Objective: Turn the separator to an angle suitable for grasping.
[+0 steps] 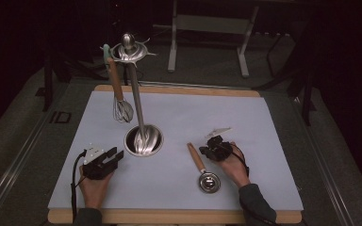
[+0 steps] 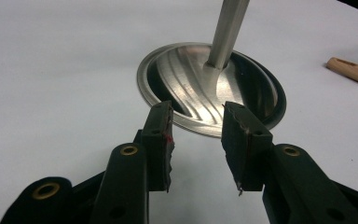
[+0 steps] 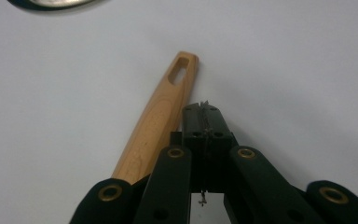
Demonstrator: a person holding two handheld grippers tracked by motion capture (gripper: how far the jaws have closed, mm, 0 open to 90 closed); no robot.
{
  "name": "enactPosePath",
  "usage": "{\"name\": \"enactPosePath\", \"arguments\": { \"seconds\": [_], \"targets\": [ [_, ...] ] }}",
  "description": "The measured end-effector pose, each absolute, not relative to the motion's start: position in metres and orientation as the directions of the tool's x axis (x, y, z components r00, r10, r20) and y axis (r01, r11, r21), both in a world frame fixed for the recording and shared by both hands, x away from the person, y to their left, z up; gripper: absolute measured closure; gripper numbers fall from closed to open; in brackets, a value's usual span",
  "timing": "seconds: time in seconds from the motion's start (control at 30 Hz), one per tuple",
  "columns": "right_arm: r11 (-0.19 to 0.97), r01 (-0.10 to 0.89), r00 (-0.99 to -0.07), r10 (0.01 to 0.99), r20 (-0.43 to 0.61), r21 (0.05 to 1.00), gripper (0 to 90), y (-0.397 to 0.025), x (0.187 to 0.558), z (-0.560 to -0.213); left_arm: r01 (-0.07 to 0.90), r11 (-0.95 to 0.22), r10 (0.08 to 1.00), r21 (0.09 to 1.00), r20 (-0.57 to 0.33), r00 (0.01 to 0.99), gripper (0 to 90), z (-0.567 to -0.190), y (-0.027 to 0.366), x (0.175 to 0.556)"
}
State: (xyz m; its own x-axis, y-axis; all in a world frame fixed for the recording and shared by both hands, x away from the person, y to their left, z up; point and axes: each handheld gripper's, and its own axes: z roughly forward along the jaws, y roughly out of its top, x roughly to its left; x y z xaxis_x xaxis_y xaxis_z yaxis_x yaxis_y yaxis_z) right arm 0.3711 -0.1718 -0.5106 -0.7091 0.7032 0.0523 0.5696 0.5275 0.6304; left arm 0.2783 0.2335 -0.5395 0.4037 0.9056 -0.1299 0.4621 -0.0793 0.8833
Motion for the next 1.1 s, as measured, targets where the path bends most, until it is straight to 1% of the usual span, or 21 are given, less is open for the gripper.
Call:
{"name": "enactPosePath", "arguments": {
  "seconds": [0.17, 0.33, 0.9, 1.03, 1.07, 1.1],
  "targets": [
    [0.535, 0.594, -0.702, 0.71, 0.062, 0.601, 89.7, -0.162, 0.376, -0.515, 0.463, -0.081, 0.905, 0.882, -0.129, 0.405, 63.5, -0.539, 0.233, 0.278],
    [0.553, 0.596, -0.712, 0.699, 0.066, 0.582, 89.4, -0.154, 0.377, -0.517, 0.464, -0.081, 0.906, 0.882, -0.129, 0.404, 63.4, -0.539, 0.233, 0.278],
    [0.633, 0.531, -0.788, 0.614, 0.054, 0.563, 87.3, -0.119, 0.367, -0.515, 0.463, -0.079, 0.907, 0.883, -0.129, 0.4, 63.3, -0.539, 0.233, 0.278],
    [0.631, 0.528, -0.786, 0.616, 0.046, 0.568, 81.5, -0.12, 0.367, -0.511, 0.464, -0.079, 0.908, 0.882, -0.129, 0.399, 63.2, -0.539, 0.233, 0.278],
    [0.631, 0.528, -0.786, 0.616, 0.046, 0.568, 81.5, -0.12, 0.367, -0.511, 0.464, -0.079, 0.908, 0.882, -0.129, 0.399, 63.2, -0.539, 0.233, 0.278],
    [0.624, 0.528, -0.783, 0.62, 0.046, 0.576, 77.0, -0.123, 0.366, -0.507, 0.465, -0.078, 0.908, 0.882, -0.129, 0.398, 63.2, -0.539, 0.233, 0.279]
  ]
}}
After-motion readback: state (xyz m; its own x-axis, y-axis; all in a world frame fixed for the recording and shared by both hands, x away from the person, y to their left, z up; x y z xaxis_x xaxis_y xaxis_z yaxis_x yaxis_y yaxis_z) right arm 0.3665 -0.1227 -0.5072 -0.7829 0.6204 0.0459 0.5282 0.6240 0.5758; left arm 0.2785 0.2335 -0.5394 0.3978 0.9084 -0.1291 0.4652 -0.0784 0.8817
